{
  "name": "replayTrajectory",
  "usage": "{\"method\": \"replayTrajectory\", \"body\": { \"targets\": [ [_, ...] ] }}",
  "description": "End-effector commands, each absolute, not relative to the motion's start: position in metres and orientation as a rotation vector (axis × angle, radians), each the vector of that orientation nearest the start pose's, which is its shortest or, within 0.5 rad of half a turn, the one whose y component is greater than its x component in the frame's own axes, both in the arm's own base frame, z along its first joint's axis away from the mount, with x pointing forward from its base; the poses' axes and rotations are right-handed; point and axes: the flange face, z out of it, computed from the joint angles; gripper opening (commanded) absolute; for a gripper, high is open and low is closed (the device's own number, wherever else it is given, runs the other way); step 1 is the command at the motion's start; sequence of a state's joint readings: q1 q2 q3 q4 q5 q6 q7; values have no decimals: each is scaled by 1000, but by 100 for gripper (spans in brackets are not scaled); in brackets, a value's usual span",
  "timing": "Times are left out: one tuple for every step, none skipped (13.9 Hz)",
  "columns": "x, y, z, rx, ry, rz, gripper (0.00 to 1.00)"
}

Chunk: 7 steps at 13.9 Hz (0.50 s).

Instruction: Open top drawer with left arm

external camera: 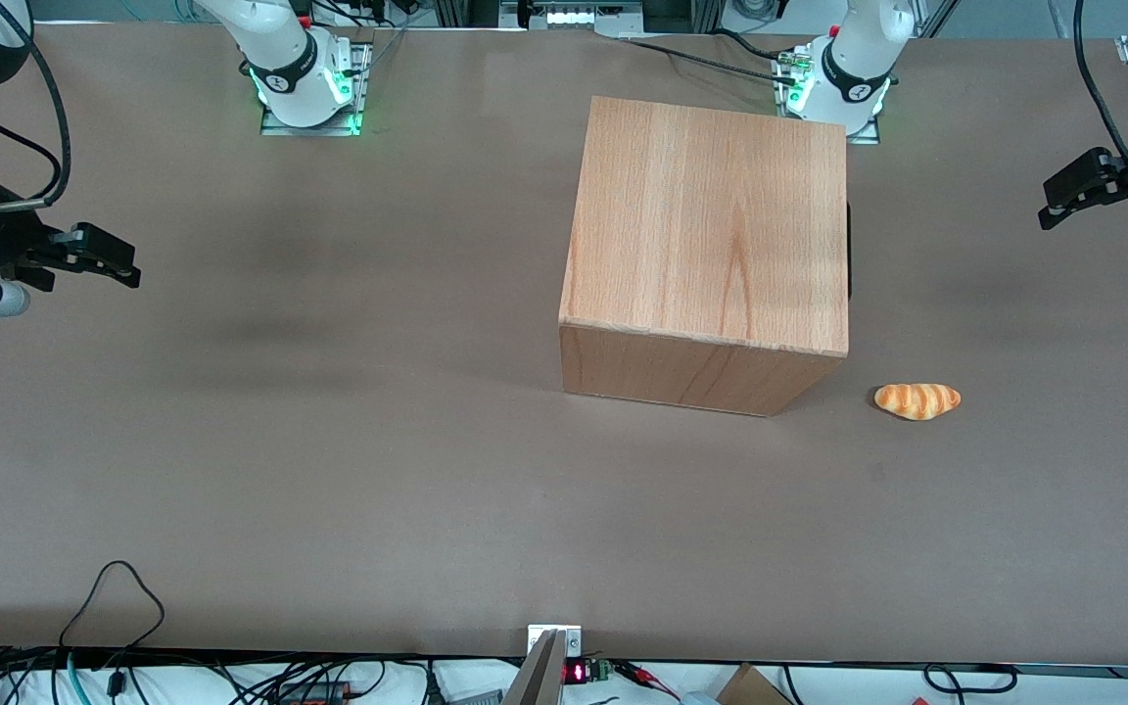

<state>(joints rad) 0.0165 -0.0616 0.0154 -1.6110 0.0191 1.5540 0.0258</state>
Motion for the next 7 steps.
{"method": "replayTrajectory", "body": {
  "targets": [
    [532, 20, 643, -3140, 0, 26, 100],
    [532, 19, 643, -3140, -15, 39, 100],
    [532, 19, 643, -3142, -22, 39, 100],
    [531, 19, 641, -3140, -10, 46, 100],
    [532, 19, 640, -3145, -5, 48, 100],
    [535, 16, 633, -3169, -8, 76, 100],
    [535, 16, 624, -3197, -4, 104, 100]
  ]
}}
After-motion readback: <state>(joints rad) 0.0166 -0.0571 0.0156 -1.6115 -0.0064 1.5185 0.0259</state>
